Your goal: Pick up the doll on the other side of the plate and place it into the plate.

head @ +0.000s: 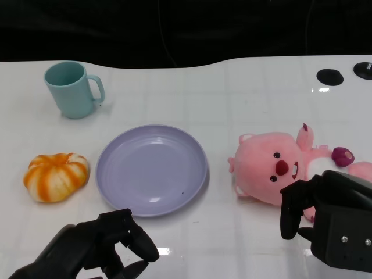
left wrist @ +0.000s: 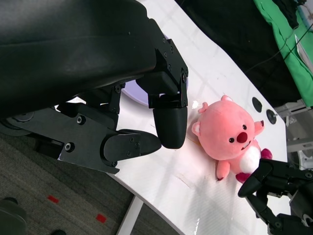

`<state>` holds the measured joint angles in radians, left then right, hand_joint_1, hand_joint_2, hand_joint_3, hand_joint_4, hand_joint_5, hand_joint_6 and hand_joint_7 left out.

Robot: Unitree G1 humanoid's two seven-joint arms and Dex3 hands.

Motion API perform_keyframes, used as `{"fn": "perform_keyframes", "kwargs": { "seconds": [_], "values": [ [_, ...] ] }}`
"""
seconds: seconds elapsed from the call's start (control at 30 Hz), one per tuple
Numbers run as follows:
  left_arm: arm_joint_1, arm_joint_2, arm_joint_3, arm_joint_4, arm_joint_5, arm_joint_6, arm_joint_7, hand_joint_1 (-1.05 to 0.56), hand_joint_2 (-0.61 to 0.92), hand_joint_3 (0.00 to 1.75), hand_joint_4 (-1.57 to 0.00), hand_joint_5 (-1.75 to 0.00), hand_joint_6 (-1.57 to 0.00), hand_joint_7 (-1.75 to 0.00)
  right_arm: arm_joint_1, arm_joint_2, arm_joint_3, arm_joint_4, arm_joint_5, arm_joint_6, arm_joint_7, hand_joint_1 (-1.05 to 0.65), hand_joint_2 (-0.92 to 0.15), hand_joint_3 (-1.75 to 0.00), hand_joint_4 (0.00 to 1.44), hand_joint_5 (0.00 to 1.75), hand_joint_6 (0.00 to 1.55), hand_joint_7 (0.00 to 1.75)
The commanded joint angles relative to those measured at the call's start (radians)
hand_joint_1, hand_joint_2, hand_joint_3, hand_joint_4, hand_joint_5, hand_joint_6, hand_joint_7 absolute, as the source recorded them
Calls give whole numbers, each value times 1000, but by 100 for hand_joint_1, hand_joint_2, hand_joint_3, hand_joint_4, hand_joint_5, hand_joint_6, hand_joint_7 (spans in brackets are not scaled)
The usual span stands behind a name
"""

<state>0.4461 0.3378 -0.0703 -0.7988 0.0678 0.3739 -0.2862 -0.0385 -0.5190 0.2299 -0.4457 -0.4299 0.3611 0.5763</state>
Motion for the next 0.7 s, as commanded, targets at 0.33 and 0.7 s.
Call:
{"fn": "perform_keyframes", "kwargs": {
  "seconds": [0.33, 0.7],
  "values": [
    [1, 7, 13, 1, -3, -1, -6, -20, 91, 46, -63, -155, -62, -126, -10, -12, -2, 2, 0, -4, 0, -13, -59, -90, 77, 174, 80, 115],
    [-2, 8, 10, 5, 4, -3, -4, -20, 91, 46, -62, -154, -62, -126, -5, 24, -33, -23, 30, 52, -21, -9, -69, -68, 70, 121, 74, 85]
  ]
}}
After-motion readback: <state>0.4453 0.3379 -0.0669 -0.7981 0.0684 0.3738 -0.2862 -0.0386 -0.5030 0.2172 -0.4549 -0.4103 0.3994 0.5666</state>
